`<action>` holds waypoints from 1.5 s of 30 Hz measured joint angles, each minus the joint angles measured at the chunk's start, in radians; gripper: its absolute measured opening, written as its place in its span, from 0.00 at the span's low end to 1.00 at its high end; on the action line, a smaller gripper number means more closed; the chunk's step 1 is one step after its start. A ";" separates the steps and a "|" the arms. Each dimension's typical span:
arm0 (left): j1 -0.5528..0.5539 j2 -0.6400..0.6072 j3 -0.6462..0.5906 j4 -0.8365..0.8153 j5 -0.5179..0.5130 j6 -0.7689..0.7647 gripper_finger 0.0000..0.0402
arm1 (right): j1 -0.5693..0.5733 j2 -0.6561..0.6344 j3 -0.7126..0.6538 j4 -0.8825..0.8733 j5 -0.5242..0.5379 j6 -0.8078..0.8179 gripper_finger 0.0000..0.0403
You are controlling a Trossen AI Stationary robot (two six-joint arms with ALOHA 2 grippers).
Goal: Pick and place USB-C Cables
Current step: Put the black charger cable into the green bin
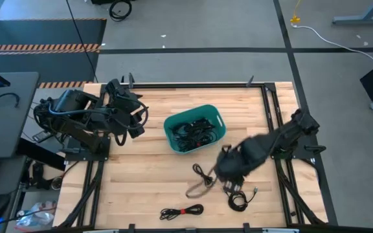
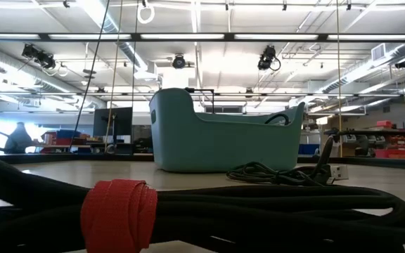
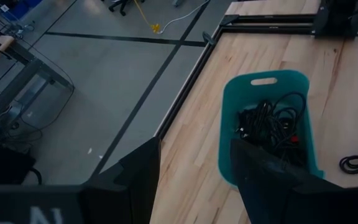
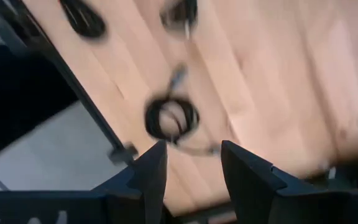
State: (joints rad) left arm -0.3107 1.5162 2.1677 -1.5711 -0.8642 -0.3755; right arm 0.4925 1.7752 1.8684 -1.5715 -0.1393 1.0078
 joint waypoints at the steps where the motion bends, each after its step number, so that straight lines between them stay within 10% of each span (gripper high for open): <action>1: 0.000 0.000 0.000 0.000 0.000 -0.003 0.50 | 0.019 0.000 -0.030 0.001 -0.018 0.023 0.39; 17: -0.001 0.003 0.000 0.003 0.043 -0.001 0.50 | 0.186 0.001 -0.415 0.484 -0.042 0.436 0.46; 45: -0.001 0.003 0.000 0.000 0.103 0.046 0.50 | 0.211 0.001 -0.817 0.887 -0.040 0.519 0.62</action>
State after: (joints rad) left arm -0.3116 1.5188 2.1681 -1.5707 -0.7616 -0.3290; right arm 0.7040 1.7760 1.0510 -0.6841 -0.1793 1.5266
